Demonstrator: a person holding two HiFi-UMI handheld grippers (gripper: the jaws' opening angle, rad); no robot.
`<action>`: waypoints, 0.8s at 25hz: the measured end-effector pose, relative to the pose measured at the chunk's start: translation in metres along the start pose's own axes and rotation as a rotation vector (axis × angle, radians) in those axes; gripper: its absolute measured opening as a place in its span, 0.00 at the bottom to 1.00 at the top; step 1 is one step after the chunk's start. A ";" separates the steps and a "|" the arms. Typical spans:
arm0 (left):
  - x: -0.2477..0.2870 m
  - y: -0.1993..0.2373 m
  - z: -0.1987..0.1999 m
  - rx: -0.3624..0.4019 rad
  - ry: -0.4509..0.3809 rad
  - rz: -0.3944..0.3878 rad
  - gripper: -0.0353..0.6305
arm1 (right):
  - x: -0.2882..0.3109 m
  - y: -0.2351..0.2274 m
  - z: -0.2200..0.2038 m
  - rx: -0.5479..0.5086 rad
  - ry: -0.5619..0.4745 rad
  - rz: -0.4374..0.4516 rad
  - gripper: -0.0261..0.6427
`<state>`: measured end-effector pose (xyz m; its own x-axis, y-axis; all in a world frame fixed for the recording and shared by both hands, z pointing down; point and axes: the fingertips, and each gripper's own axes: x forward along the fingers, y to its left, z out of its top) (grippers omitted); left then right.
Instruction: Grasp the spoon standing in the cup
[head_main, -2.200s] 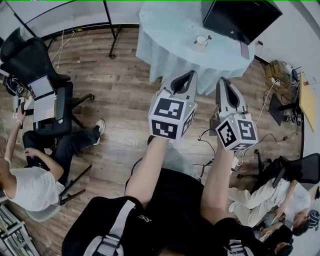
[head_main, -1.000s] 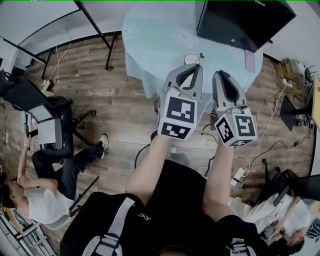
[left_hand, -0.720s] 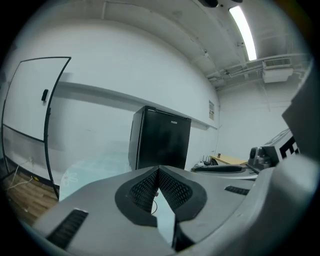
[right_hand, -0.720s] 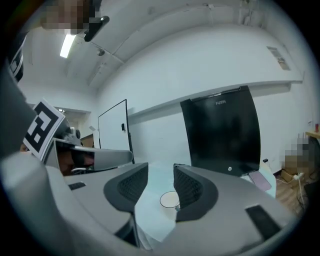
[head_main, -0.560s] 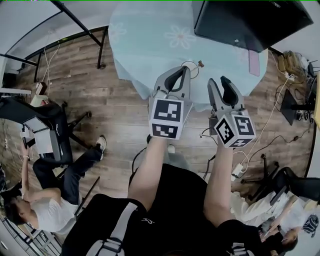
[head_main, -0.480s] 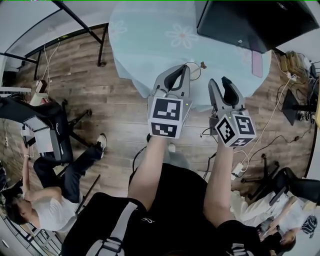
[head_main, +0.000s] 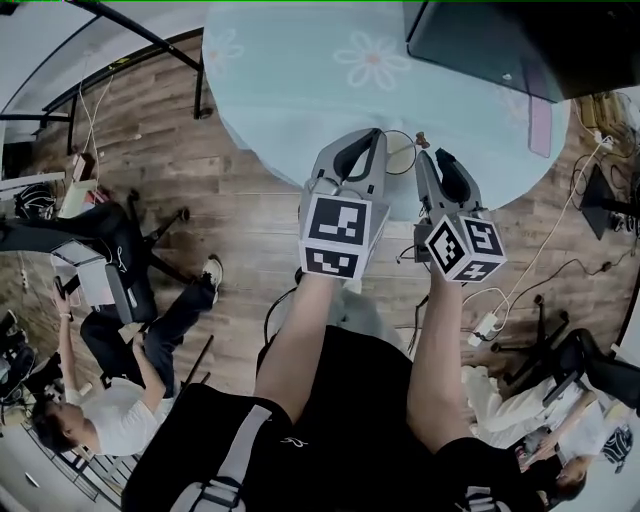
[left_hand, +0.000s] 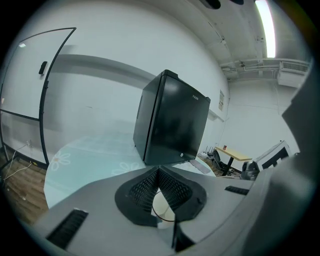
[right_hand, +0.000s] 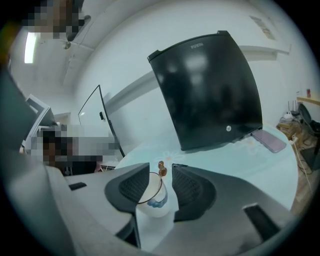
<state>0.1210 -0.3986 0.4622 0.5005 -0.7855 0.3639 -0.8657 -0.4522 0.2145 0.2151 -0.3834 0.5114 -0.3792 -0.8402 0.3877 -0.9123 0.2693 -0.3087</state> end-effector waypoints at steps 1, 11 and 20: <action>0.003 0.002 -0.002 -0.003 0.008 -0.002 0.06 | 0.004 -0.002 -0.002 0.008 0.004 -0.004 0.26; 0.021 0.021 -0.015 -0.027 0.052 -0.008 0.06 | 0.037 -0.005 -0.015 0.041 0.040 0.009 0.19; 0.020 0.027 -0.008 -0.030 0.050 -0.021 0.06 | 0.040 0.013 -0.002 -0.012 0.016 0.032 0.12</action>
<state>0.1078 -0.4229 0.4824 0.5192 -0.7534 0.4036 -0.8547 -0.4555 0.2492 0.1877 -0.4126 0.5250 -0.4108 -0.8235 0.3913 -0.9012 0.3018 -0.3111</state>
